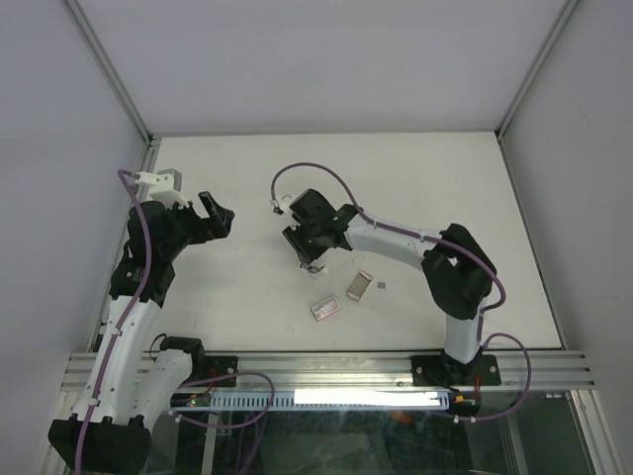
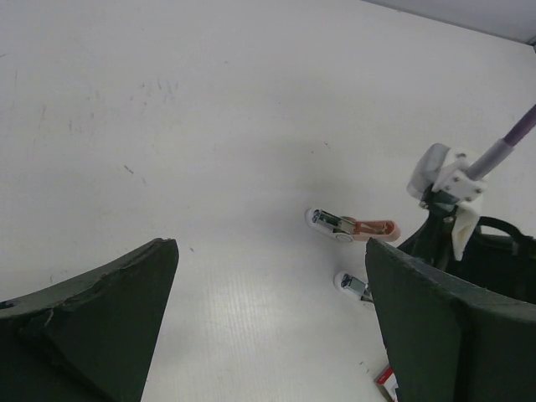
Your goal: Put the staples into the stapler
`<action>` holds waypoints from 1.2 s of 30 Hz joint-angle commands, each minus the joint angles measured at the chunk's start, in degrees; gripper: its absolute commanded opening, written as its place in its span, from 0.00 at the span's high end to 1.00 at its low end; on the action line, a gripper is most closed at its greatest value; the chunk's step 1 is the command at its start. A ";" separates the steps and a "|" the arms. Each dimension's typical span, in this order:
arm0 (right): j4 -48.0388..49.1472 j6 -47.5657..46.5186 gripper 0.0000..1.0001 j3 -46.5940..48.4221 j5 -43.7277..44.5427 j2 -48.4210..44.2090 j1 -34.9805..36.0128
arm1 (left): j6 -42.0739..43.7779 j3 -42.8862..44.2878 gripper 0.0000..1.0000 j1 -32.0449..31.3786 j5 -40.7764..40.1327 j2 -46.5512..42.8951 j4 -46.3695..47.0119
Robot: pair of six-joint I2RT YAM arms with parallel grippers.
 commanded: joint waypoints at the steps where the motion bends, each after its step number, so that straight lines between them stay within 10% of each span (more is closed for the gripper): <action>1: 3.02 6.12 0.63 -1.85 2.08 -9.86 -1.41 | 1.24 0.11 0.01 0.06 -0.61 -1.24 1.76; 15: -2.88 19.35 0.47 -30.82 6.21 -39.36 -15.05 | 1.34 -0.08 0.01 0.08 -3.11 0.10 1.78; 36: 9.61 16.01 0.45 -38.58 -4.18 -31.93 -21.77 | 1.68 -0.48 0.01 0.02 -4.60 1.78 1.76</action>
